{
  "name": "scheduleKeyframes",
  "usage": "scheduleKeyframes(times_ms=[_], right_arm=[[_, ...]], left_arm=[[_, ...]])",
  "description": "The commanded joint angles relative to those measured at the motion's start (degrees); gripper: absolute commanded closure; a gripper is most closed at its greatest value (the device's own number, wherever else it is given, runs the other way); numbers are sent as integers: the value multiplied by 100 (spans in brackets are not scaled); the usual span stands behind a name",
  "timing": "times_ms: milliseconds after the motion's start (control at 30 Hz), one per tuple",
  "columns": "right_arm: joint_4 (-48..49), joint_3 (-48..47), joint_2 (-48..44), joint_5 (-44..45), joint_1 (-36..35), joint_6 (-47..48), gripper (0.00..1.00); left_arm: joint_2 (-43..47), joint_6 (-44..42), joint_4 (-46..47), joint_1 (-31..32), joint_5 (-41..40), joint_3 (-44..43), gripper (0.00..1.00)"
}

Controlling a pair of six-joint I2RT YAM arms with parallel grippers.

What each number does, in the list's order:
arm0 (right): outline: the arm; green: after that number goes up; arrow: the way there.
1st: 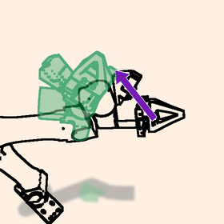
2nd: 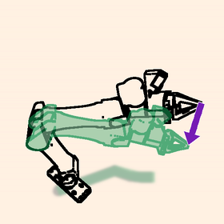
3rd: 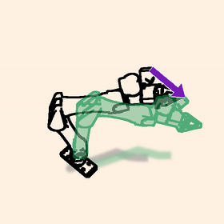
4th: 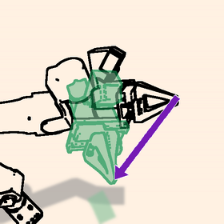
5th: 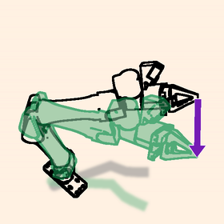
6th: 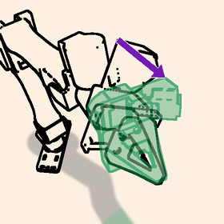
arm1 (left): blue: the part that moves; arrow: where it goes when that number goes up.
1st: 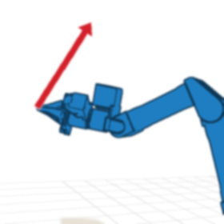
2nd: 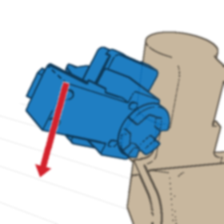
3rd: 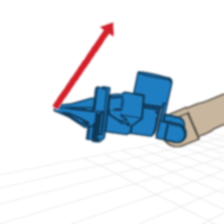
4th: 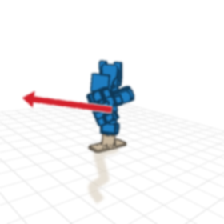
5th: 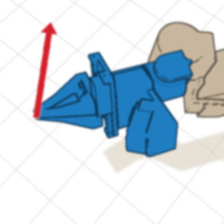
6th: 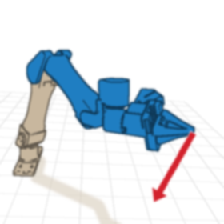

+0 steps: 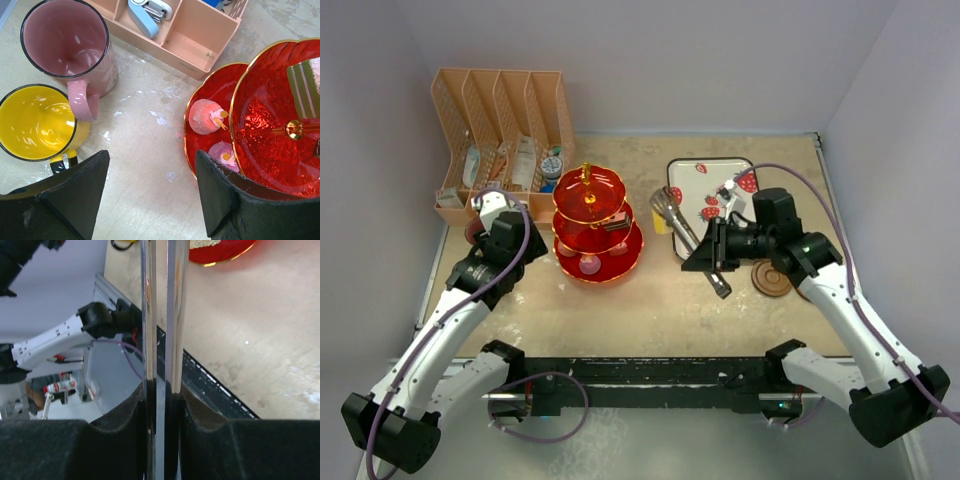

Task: Serve the afternoon tea
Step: Place the desert on the desert table.

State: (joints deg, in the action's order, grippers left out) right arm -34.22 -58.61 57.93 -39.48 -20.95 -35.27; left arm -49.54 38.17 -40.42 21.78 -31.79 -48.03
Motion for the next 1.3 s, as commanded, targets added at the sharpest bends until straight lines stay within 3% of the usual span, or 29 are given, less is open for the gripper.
scheduleKeyframes(times_ms=[0, 267, 700, 1000, 1267], right_arm=[[149, -229, -88, 198, -380, -389, 82], [603, 322, -98, -165, -955, -751, 83], [1978, 228, 759, 409, -2747, -1641, 82], [2622, -11, 1505, 596, -2924, -1986, 82], [3781, 209, 1764, 562, -2924, -2878, 82]], left_arm=[[134, -4, 101, 9, -133, -59, 32], [98, -13, 105, 5, -134, -74, 32], [215, 49, 63, 6, -314, -83, 32], [261, 76, 19, 5, -379, -81, 32], [263, 88, 8, 15, -385, -79, 32]])
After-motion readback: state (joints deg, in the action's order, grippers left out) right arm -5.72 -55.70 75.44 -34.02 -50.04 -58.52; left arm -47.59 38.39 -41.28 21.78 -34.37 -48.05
